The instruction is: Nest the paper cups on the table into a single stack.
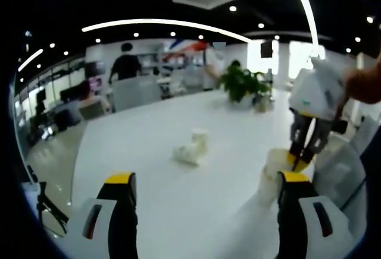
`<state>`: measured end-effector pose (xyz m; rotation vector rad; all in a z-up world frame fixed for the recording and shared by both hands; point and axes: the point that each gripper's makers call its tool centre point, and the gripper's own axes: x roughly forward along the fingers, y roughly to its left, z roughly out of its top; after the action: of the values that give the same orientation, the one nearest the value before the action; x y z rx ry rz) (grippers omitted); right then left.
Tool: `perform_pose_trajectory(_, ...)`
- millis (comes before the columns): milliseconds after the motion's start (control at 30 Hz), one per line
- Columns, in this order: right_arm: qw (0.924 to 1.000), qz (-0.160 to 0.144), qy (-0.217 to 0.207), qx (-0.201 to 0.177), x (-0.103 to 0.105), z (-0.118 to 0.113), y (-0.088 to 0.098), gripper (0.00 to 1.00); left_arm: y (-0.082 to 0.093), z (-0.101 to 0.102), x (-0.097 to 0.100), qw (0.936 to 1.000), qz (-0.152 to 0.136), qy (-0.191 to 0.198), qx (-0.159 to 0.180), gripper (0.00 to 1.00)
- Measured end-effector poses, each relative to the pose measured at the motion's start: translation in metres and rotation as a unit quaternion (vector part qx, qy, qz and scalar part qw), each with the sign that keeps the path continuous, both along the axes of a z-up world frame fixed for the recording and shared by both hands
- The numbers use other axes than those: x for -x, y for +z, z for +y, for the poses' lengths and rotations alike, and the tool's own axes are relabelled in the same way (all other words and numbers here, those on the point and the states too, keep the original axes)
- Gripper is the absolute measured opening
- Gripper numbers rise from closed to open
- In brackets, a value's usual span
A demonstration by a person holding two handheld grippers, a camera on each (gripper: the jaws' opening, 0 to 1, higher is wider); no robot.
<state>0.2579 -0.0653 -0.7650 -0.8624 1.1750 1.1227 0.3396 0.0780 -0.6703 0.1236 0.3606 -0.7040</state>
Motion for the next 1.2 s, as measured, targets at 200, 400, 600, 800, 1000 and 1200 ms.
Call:
perform_pose_trajectory(200,1.0000,-0.002,-0.008,-0.002,-0.002,-0.001,-0.006,0.00,-0.001,0.000,0.002,1.0000,0.001,0.002,0.000,0.96)
perform_pose_trajectory(400,0.9999,-0.004,-0.009,-0.008,-0.001,0.001,-0.008,0.00,-0.002,0.000,0.002,1.0000,0.003,0.001,-0.001,0.96)
perform_pose_trajectory(600,0.9999,-0.006,-0.010,-0.012,-0.001,0.000,-0.012,0.00,-0.003,-0.002,0.004,1.0000,0.004,-0.001,-0.004,0.95)
perform_pose_trajectory(800,0.9994,-0.027,-0.005,-0.022,-0.008,-0.001,-0.009,0.04,-0.002,-0.003,0.004,1.0000,0.003,-0.002,-0.007,0.95)
perform_pose_trajectory(1000,0.9991,-0.027,-0.007,-0.033,-0.009,0.000,-0.008,0.11,-0.003,-0.003,0.004,0.9999,0.005,-0.004,-0.010,0.95)
perform_pose_trajectory(1200,0.9980,-0.047,0.004,-0.043,-0.016,0.003,-0.006,0.27,-0.004,-0.002,0.003,0.9999,0.006,-0.005,-0.013,0.95)
